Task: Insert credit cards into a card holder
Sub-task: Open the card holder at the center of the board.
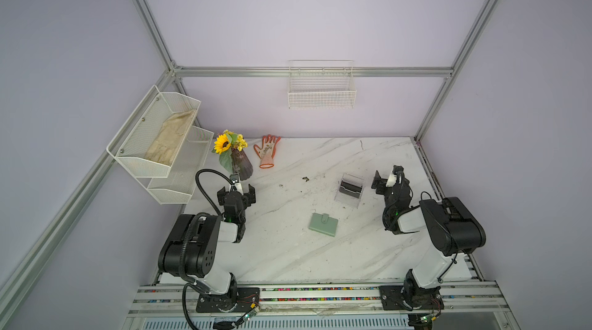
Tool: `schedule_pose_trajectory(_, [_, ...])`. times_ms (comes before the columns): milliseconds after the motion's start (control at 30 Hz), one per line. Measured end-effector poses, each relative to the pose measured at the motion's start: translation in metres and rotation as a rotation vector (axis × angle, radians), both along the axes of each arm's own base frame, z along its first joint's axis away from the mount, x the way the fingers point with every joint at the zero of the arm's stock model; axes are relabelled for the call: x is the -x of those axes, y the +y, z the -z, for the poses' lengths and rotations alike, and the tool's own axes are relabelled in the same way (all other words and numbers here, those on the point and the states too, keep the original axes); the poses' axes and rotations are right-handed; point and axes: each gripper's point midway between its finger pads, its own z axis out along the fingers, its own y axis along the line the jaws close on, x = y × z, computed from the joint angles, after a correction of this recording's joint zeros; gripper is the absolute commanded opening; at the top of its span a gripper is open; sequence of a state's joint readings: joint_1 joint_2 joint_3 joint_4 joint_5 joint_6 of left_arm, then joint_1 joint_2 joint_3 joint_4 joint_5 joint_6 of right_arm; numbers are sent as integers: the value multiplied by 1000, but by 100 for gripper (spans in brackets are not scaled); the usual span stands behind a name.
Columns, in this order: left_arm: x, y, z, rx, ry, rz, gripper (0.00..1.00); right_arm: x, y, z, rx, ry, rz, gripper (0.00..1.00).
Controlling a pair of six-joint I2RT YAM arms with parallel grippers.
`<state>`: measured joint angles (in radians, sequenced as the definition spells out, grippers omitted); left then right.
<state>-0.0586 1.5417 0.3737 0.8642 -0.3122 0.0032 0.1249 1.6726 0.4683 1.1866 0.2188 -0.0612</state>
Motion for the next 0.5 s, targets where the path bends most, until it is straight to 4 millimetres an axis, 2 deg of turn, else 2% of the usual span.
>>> schedule_pose_trajectory(67, [2,-3,-9,-4,-1,20,100,-2,1,-30,-2,-34,-4,87])
schedule_pose_trajectory(200, [6,-11,-37,4,-23,66,100,-6,15,-116,-18,-116,-63,79])
schedule_pose_trajectory(267, [5,-18,-54,41,-42,88,100,-4,29,-158,-27,-143,-116,80])
schedule_pose_trajectory(333, [3,-29,-72,110,-54,131,100,2,51,-188,-32,-139,-187,82])
schedule_pose_trajectory(400, [-2,-44,-86,187,-44,179,100,11,79,-199,-35,-108,-265,82])
schedule_pose_trajectory(433, [-4,-52,-90,226,-35,198,100,17,94,-197,-35,-79,-307,82])
schedule_pose_trajectory(500, [-6,-76,-95,301,6,259,100,30,128,-182,-38,5,-396,82])
